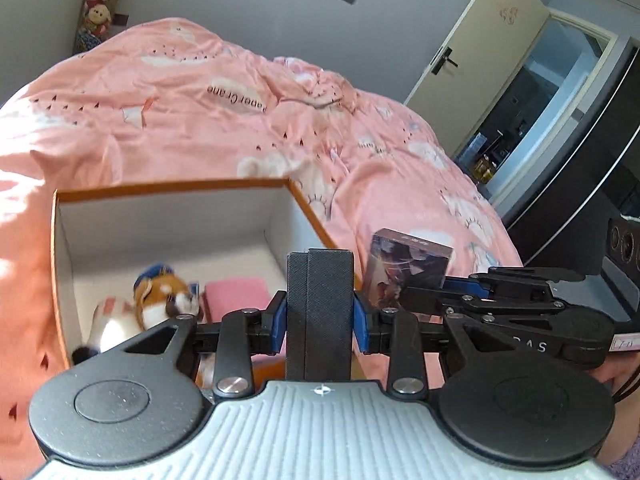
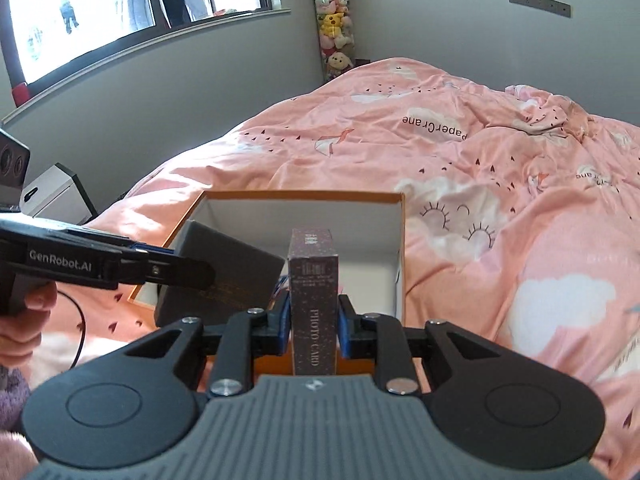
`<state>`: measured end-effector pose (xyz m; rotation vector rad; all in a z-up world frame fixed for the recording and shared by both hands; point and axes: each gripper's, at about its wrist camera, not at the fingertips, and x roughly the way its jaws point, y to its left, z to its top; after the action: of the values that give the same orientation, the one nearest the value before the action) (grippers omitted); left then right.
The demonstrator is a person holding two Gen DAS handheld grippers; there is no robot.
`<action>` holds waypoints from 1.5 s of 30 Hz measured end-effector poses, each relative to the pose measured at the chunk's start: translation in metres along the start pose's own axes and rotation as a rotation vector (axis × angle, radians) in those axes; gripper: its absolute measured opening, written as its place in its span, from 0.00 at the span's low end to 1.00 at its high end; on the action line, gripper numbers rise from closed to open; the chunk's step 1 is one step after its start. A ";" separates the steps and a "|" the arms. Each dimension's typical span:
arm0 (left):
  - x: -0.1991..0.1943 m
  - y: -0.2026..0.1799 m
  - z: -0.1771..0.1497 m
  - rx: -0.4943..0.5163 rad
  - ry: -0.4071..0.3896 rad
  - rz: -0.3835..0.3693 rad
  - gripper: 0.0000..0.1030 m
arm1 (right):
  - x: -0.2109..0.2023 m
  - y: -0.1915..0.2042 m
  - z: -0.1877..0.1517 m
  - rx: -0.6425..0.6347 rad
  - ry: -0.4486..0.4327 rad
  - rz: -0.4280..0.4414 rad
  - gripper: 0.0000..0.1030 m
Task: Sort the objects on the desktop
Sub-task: 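Lift both held boxes and carry them over the orange box, then lower both boxes into the orange box and open both grippers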
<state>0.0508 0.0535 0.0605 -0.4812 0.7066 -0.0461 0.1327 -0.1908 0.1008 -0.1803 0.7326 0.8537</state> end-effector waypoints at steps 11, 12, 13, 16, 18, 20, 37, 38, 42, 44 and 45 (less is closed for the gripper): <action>0.064 0.018 0.018 -0.102 0.068 0.057 0.36 | 0.074 -0.032 0.040 0.060 0.260 -0.010 0.24; 0.070 0.020 0.018 -0.105 0.071 0.059 0.36 | 0.080 -0.035 0.041 0.069 0.286 -0.012 0.24; 0.076 0.021 0.018 -0.111 0.078 0.060 0.36 | 0.086 -0.037 0.042 0.072 0.311 -0.021 0.24; 0.090 0.025 0.013 -0.133 0.114 0.056 0.36 | 0.095 -0.039 0.046 0.068 0.355 -0.055 0.24; 0.099 0.025 0.011 -0.141 0.134 0.049 0.36 | 0.103 -0.039 0.049 0.061 0.387 -0.074 0.24; 0.107 0.023 0.009 -0.142 0.147 0.053 0.36 | 0.112 -0.040 0.051 0.063 0.419 -0.085 0.24; 0.141 0.049 -0.011 -0.337 0.197 0.025 0.36 | 0.157 -0.060 0.048 0.203 0.613 -0.116 0.25; 0.142 0.050 -0.012 -0.344 0.194 0.023 0.36 | 0.157 -0.061 0.048 0.204 0.614 -0.119 0.25; 0.144 0.054 -0.016 -0.380 0.199 0.016 0.37 | 0.157 -0.065 0.047 0.248 0.618 -0.096 0.30; 0.147 0.052 -0.017 -0.371 0.205 0.037 0.37 | 0.155 -0.067 0.045 0.282 0.628 -0.076 0.35; 0.149 0.050 -0.016 -0.365 0.206 0.044 0.37 | 0.155 -0.066 0.045 0.280 0.626 -0.070 0.35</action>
<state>0.1491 0.0620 -0.0635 -0.8184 0.9331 0.0776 0.2716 -0.1195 0.0240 -0.2234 1.4137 0.6155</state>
